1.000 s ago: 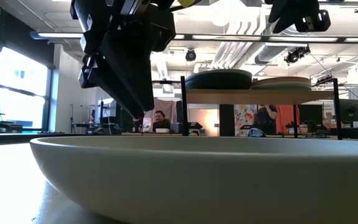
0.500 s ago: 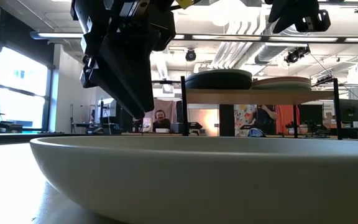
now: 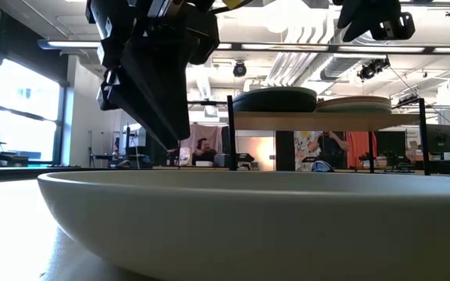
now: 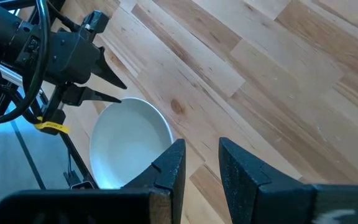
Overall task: Place and stack plates onto a shelf
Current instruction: Stack the gray plate on top of the light green plate on the shelf
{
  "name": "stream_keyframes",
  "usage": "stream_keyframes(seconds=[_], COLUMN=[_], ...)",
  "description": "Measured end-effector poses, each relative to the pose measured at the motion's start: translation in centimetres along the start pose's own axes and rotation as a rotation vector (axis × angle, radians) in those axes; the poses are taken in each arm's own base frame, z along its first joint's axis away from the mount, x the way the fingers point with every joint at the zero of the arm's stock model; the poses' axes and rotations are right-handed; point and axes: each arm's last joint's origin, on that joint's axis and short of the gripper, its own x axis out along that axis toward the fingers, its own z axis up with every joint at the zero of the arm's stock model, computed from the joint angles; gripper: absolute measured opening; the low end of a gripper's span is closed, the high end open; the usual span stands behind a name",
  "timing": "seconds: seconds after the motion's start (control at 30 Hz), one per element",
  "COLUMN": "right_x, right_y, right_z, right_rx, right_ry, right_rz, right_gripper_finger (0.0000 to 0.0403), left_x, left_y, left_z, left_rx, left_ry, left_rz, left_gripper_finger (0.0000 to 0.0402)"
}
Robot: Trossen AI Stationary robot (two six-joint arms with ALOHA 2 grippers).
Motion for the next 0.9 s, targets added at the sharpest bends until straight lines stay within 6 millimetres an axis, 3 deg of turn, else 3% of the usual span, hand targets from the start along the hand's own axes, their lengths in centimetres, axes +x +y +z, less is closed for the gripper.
stream_keyframes(seconds=[0.57, 0.9], right_x=[0.0, 0.0], right_y=[0.0, 0.0], right_z=[0.0, 0.0], right_rx=[0.0, -0.017], right_ry=[-0.001, 0.0], right_rz=[0.0, -0.003], right_gripper_finger=[0.0078, 0.0078], left_x=[0.0, 2.2], left_y=[-0.1, -0.3], left_z=[-0.1, -0.7], left_rx=[-0.026, -0.026], left_ry=[0.0, 0.043], left_rz=[0.0, -0.011], left_gripper_finger=[0.0104, 0.0104])
